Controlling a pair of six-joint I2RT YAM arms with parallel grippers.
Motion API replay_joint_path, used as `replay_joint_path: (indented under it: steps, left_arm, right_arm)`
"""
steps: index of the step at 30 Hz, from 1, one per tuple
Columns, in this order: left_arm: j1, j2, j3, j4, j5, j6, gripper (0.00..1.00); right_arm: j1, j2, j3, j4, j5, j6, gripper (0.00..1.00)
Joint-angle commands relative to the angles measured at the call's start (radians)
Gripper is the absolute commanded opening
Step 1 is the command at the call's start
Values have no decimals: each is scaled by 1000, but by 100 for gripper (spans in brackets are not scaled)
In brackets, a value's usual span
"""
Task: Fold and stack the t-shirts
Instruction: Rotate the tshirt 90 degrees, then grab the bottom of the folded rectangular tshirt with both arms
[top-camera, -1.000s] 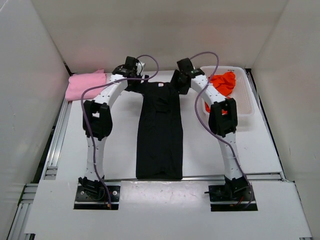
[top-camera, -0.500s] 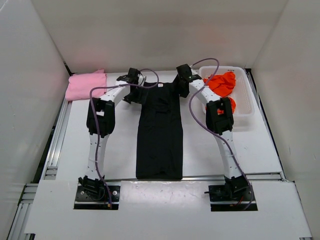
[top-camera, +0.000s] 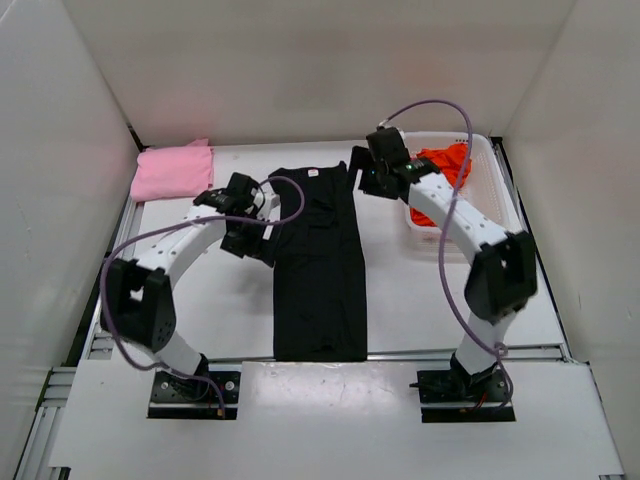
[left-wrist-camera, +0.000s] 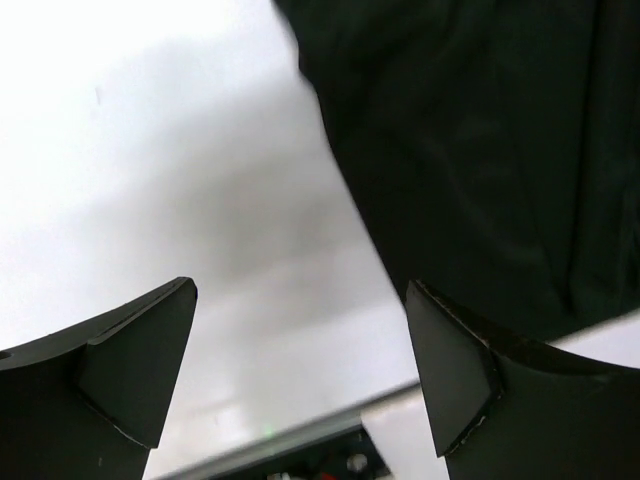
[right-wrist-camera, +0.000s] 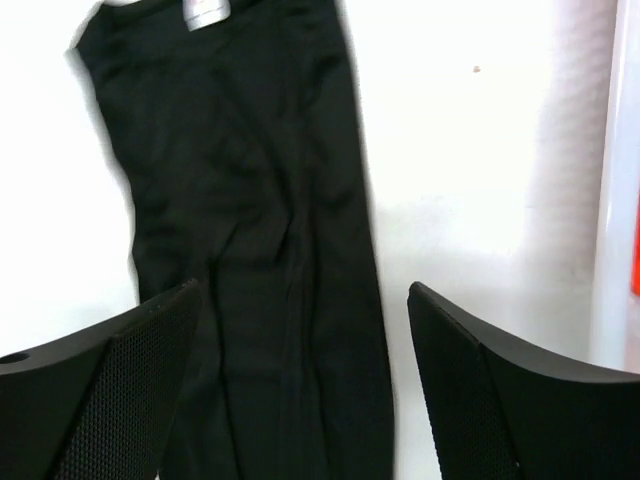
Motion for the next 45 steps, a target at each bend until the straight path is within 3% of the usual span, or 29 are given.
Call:
replay_joint_path:
  steps: [1, 3, 6, 8, 10, 14, 19, 21, 26, 32, 43, 45]
  left_arm:
    - [-20, -123, -52, -73, 15, 0, 97]
    - [-83, -169, -75, -188, 69, 0, 97]
    - [-182, -220, -193, -236, 109, 0, 97]
    - [-310, -277, -294, -218, 109, 0, 97]
    - [-440, -320, -366, -147, 17, 0, 97]
    - [-538, -288, -432, -64, -37, 0, 98]
    - [-542, -251, -456, 57, -185, 0, 98]
    - [-494, -251, -436, 57, -158, 0, 97]
    - [-529, -263, -417, -18, -46, 0, 97]
    - [-571, -180, -417, 43, -78, 0, 97]
    - [-658, -141, -437, 77, -78, 0, 79]
    - [-658, -153, -362, 77, -124, 0, 79]
  right_arm:
    - [55, -134, -168, -53, -35, -125, 87]
    - [77, -231, -277, -78, -172, -116, 87]
    - [112, -400, -551, -61, -283, -44, 86]
    - [146, -535, -739, -32, -296, 3, 85]
    - [202, -612, -878, 19, -296, 78, 85]
    - [328, -723, -1004, 54, -320, 167, 84]
    - [450, -781, -1078, 54, -201, 284, 84]
    - [460, -790, -1090, 54, -192, 307, 82]
    - [460, -723, -1090, 43, -216, 312, 81]
    - [470, -620, -1029, 43, -282, 252, 72]
    - [488, -639, -1115, 119, -317, 307, 70]
    - [488, -639, -1115, 105, -299, 321, 68]
